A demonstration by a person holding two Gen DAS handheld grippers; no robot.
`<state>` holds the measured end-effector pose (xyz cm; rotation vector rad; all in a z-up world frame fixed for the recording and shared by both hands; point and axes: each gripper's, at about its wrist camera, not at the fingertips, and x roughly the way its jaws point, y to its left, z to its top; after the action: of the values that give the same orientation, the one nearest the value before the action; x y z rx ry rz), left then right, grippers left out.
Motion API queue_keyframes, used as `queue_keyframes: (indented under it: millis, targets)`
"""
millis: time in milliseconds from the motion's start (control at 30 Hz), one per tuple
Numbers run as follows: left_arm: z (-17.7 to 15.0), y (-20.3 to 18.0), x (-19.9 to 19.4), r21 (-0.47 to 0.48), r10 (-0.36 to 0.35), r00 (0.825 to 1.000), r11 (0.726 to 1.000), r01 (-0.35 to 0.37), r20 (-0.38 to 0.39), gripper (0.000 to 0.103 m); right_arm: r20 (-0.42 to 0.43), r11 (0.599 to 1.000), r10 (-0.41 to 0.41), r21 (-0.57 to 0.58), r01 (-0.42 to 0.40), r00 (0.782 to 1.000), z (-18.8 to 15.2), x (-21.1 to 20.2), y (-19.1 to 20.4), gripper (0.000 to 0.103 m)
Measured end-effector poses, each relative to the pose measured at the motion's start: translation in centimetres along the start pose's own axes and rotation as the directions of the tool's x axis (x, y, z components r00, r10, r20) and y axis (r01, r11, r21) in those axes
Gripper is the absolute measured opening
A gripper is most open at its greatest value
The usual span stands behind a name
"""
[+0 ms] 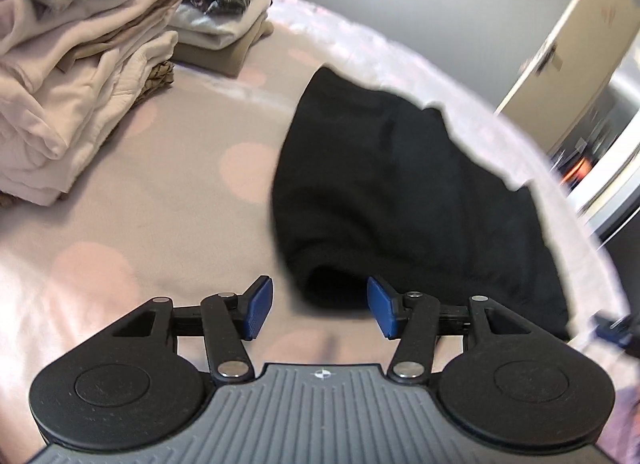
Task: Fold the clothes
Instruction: 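Lay the black garment flat and open both grippers, then grasp the garment's waistband edge with both grippers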
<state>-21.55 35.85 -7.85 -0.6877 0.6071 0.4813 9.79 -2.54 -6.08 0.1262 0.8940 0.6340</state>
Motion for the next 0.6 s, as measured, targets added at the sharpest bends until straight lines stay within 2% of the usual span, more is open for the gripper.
queue_keyframes:
  millis: [67,300,400,500,533,600]
  targets:
    - [0.3,0.2,0.6,-0.031,-0.004,1.0,1.0,0.004,-0.005,0.058,-0.024,0.997,0.003,0.073,-0.001,1.0,0.4,0.7,-1.0,0.057]
    - [1.4,0.7,3.9,-0.121,0.024,0.998,0.992,-0.032,-0.061,0.059,-0.131,0.953,0.042,0.303,0.0,0.991,0.7,3.2,-3.8,0.057]
    - [1.2,1.2,5.2,-0.146,0.031,0.996,0.988,-0.043,-0.083,0.058,-0.159,0.931,0.06,0.364,0.002,0.985,0.7,4.2,-4.7,0.057]
    - [1.2,0.9,5.6,-0.124,0.045,0.996,0.991,-0.055,-0.079,0.058,-0.179,0.921,0.082,0.389,-0.006,0.98,0.7,5.2,-5.0,0.054]
    - [1.2,0.7,5.7,-0.113,0.053,0.995,0.992,-0.062,-0.081,0.057,-0.182,0.921,0.09,0.39,-0.012,0.979,0.8,5.5,-5.0,0.052]
    - [1.1,0.2,5.9,-0.093,0.069,0.994,0.993,-0.077,-0.081,0.056,-0.184,0.922,0.107,0.386,-0.028,0.977,0.9,6.1,-5.0,0.036]
